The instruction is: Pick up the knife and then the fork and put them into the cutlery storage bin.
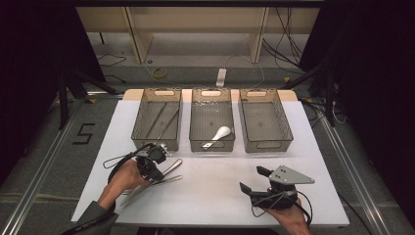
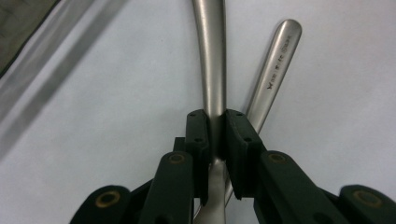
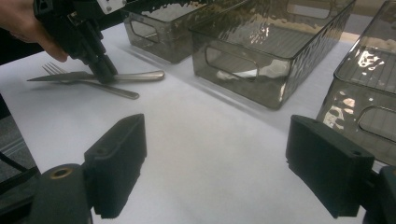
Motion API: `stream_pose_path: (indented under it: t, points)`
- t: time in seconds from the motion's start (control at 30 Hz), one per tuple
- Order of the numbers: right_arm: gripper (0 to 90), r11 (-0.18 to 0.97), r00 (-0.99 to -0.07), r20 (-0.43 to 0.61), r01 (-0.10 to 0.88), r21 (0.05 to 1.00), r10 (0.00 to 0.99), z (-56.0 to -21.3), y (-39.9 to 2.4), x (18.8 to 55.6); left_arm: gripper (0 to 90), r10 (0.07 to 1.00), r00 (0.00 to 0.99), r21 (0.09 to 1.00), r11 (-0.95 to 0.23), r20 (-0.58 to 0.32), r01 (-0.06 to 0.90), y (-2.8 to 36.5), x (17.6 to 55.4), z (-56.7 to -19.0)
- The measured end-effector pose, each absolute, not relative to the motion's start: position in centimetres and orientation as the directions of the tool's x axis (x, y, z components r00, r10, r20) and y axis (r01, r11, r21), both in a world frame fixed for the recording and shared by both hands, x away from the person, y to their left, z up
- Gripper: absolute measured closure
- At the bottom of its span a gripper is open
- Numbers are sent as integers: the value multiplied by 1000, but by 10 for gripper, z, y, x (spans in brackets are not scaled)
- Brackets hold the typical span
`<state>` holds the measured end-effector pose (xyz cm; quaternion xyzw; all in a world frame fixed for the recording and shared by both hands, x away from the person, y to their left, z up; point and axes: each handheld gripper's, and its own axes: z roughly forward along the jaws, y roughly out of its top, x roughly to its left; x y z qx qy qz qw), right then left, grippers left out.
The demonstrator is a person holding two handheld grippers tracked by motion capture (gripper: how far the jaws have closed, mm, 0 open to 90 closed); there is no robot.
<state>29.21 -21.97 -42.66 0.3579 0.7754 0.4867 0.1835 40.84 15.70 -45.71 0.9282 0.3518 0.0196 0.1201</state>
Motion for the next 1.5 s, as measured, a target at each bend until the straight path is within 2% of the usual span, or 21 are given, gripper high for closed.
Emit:
stream_pose_path:
  t: [0.47,0.73,1.27,1.5]
  points:
    - [213,270,-678,64,376,887,733,-426,-219,292,800,646,758,267,-718,-90,643,160,406,-443]
    - [213,278,-695,68,374,885,716,-427,-212,291,800,592,794,278,-746,-138,605,145,398,-433]
    - [225,431,-815,-7,299,851,579,-432,-161,290,799,460,855,282,-809,-240,515,106,382,-427]
    - [236,493,-835,-68,254,832,546,-435,-148,289,799,432,869,277,-827,-243,488,91,378,-428]
